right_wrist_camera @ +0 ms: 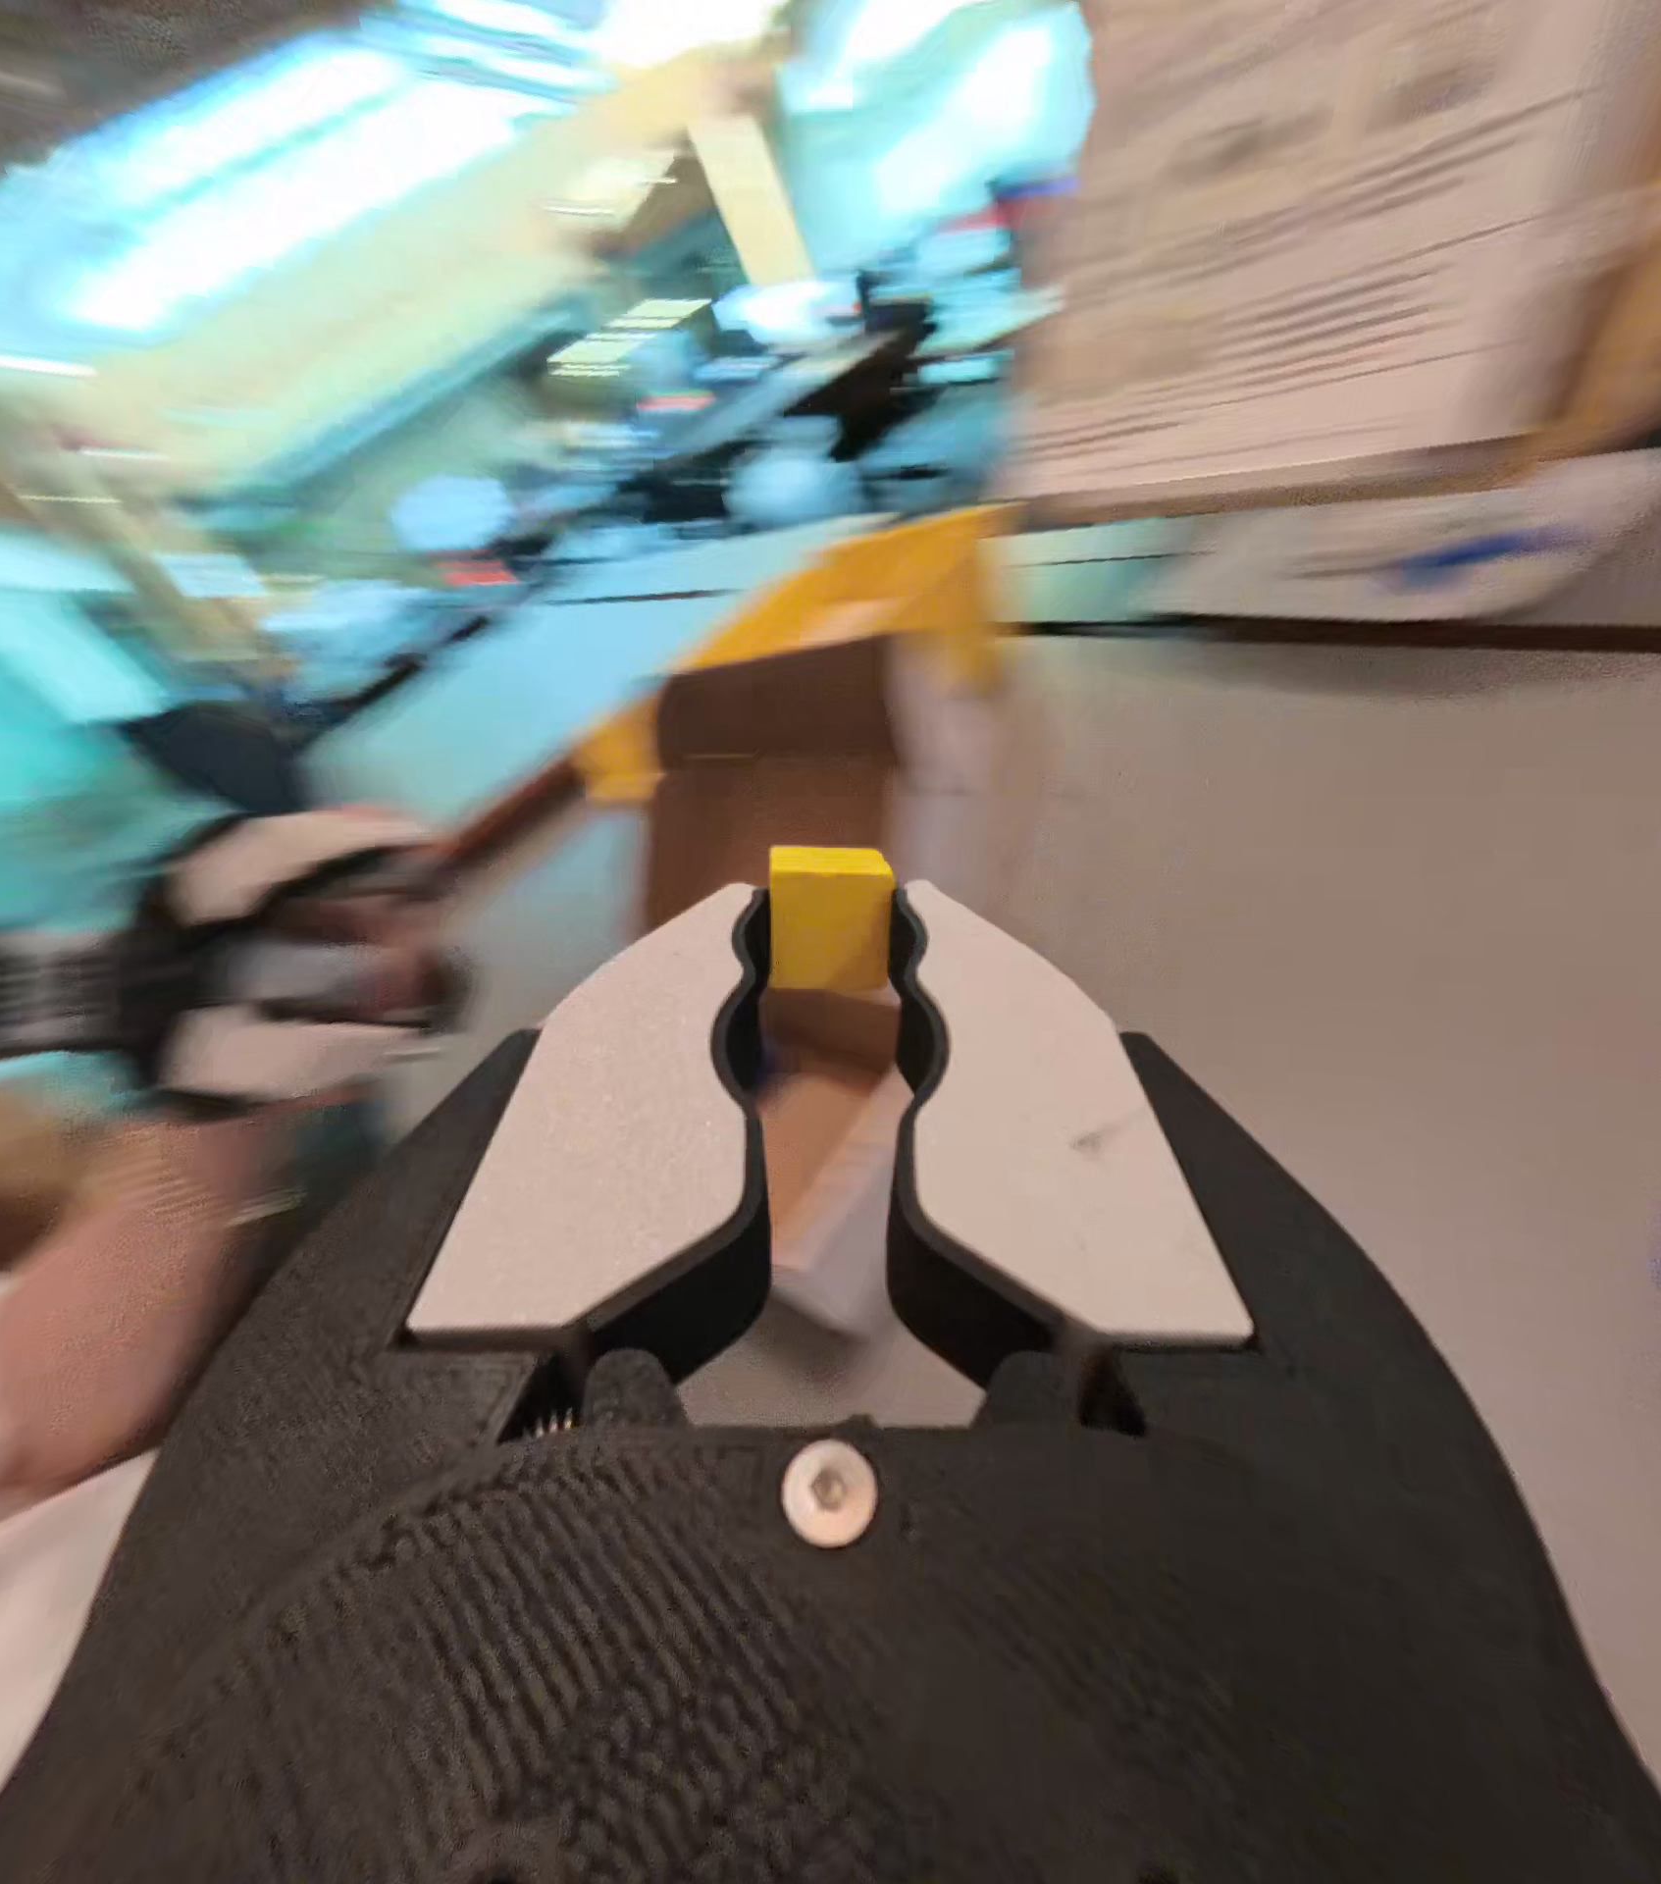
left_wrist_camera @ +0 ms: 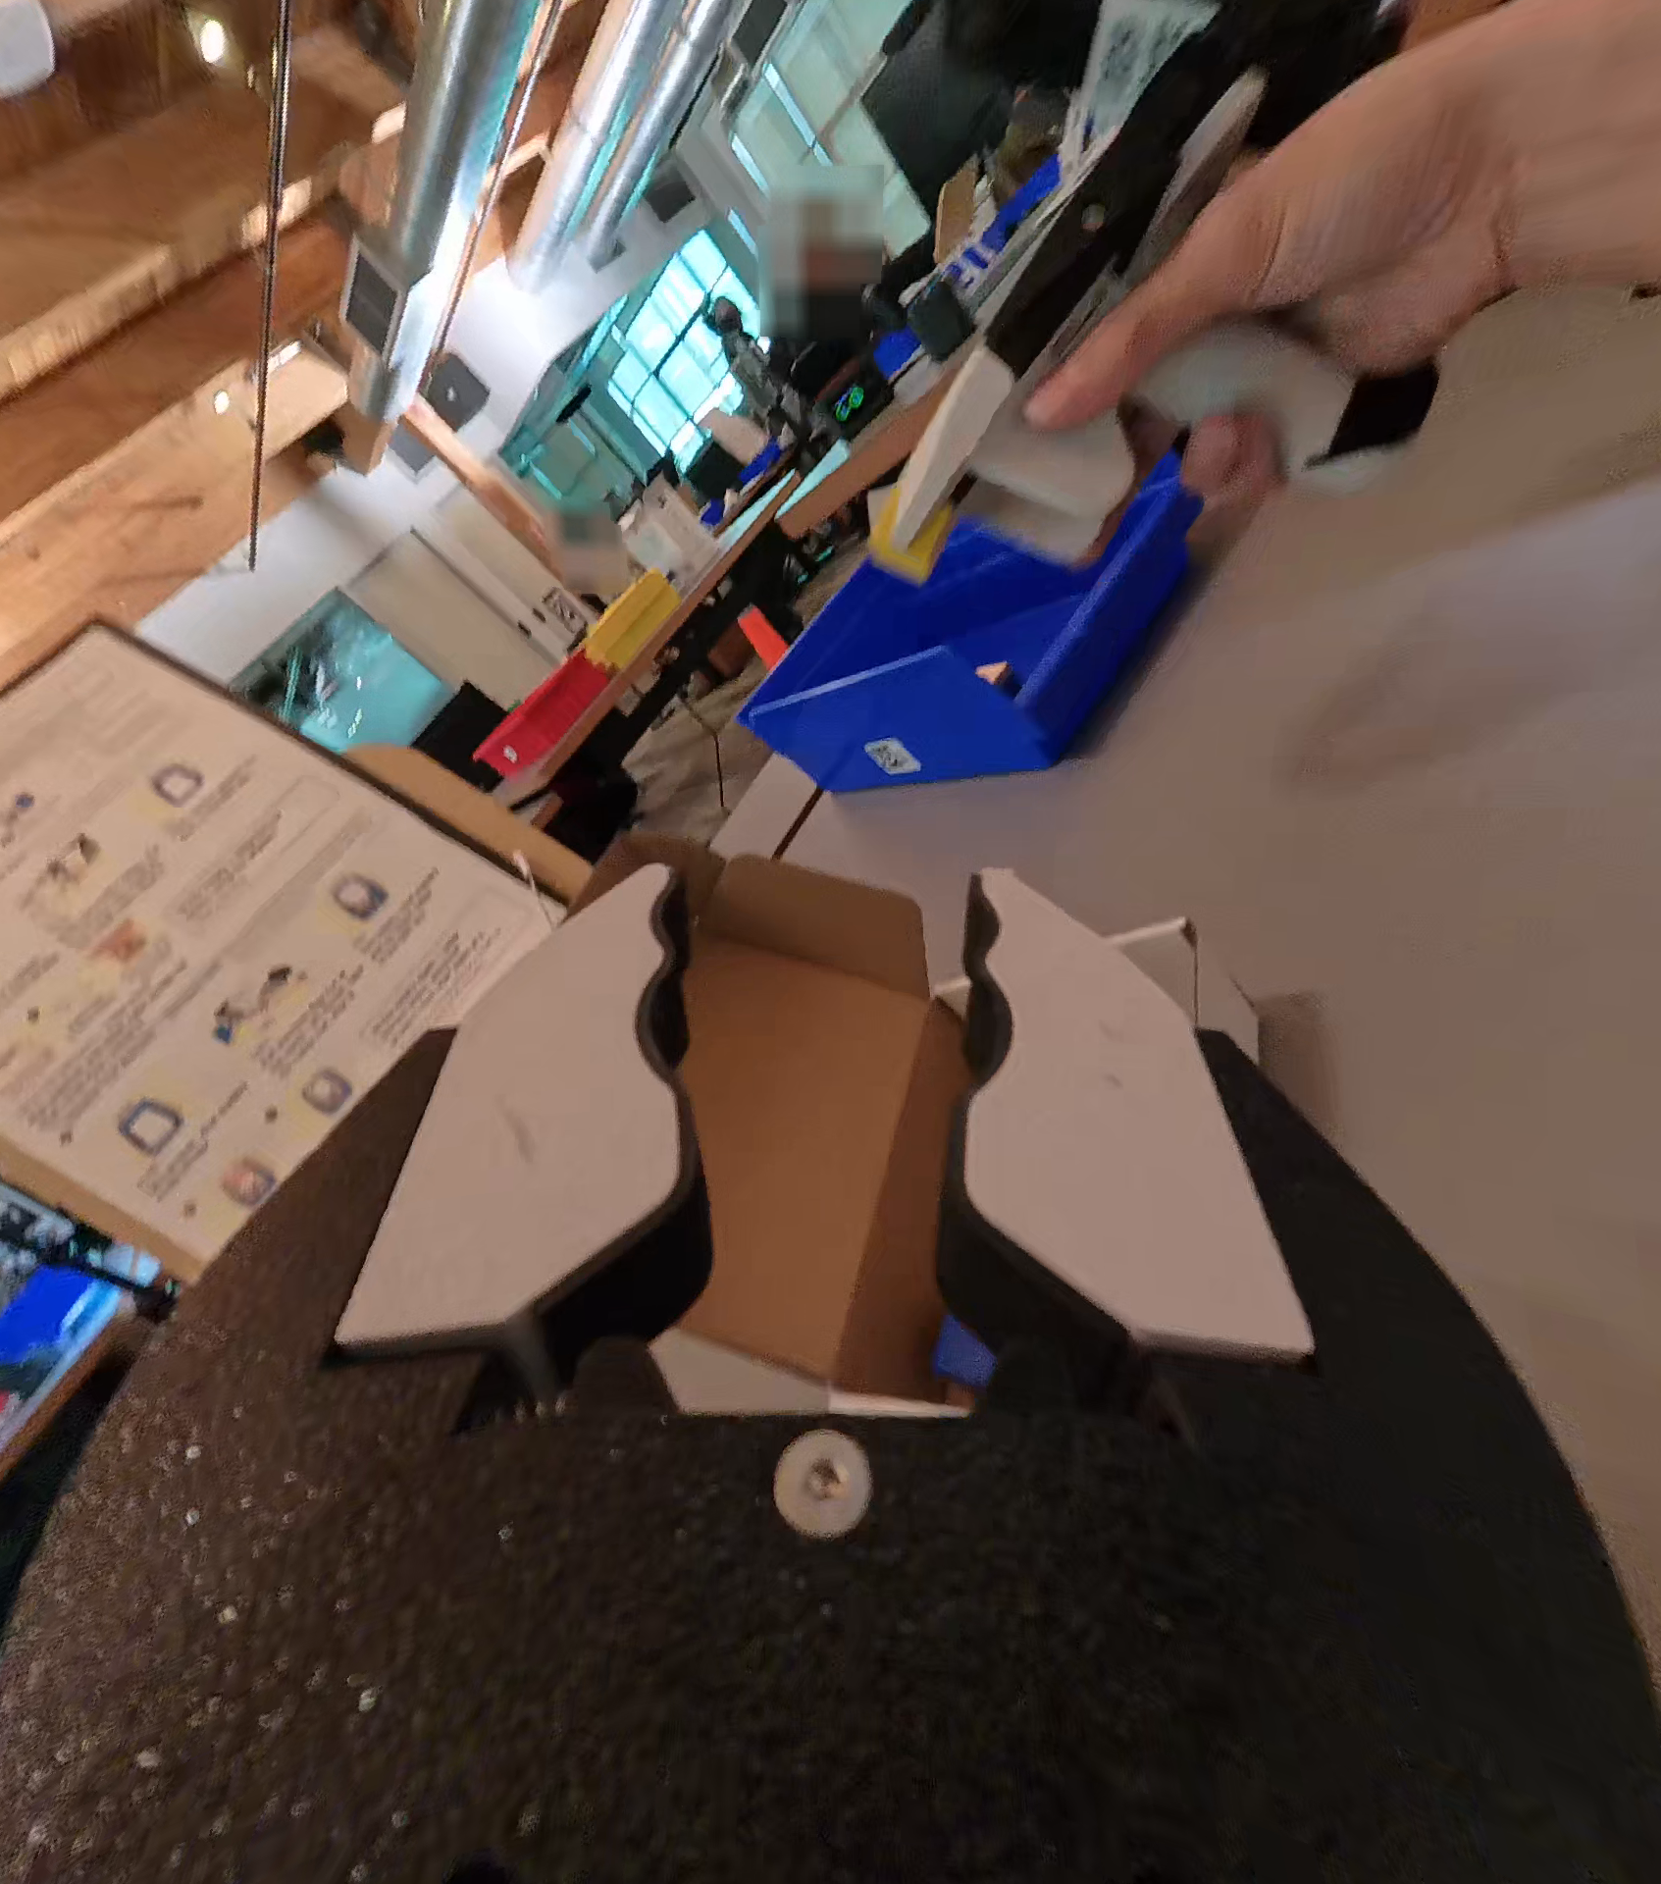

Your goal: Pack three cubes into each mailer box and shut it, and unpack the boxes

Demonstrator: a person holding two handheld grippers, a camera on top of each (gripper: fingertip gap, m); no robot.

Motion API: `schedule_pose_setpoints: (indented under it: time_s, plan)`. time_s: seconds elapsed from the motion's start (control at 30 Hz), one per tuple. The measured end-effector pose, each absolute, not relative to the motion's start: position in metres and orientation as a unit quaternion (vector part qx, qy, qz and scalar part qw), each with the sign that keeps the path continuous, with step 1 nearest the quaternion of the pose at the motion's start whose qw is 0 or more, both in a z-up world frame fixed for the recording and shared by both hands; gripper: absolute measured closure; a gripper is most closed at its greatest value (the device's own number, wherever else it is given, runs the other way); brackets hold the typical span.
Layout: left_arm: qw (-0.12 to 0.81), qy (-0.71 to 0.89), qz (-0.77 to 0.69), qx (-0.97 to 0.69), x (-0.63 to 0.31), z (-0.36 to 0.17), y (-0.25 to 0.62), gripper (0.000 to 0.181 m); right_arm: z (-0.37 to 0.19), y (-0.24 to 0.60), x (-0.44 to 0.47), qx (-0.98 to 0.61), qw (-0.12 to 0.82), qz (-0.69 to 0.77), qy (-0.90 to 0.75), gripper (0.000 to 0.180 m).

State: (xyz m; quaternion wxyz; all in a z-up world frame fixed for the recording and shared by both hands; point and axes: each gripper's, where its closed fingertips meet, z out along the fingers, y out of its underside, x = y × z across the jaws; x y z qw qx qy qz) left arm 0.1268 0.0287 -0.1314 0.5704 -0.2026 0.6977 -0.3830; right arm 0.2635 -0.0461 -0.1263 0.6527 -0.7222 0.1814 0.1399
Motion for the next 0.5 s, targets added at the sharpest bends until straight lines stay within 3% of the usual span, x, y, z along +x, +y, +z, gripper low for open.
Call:
schedule_pose_setpoints:
  time_s: [0.03, 0.13, 0.43, 0.5]
  plan:
    - [0.568, 0.696, -0.379, -0.221, 0.124, -0.136, 0.037, 0.134, -0.138, -0.071, 0.304, -0.737, 0.632, 0.046, 0.236, 0.158]
    - [0.552, 0.698, -0.369, -0.268, 0.12, -0.152, 0.056, 0.141, -0.168, -0.147, 0.399, -0.761, 0.528, -0.117, 0.358, 0.158]
    - [0.499, 0.729, -0.343, -0.32, 0.126, -0.188, 0.064, 0.142, -0.244, -0.196, 0.491, -0.877, 0.263, -0.193, 0.354, 0.157]
    - [0.494, 0.735, -0.335, -0.321, 0.126, -0.191, 0.064, 0.142, -0.255, -0.19, 0.491, -0.891, 0.245, -0.186, 0.333, 0.157]
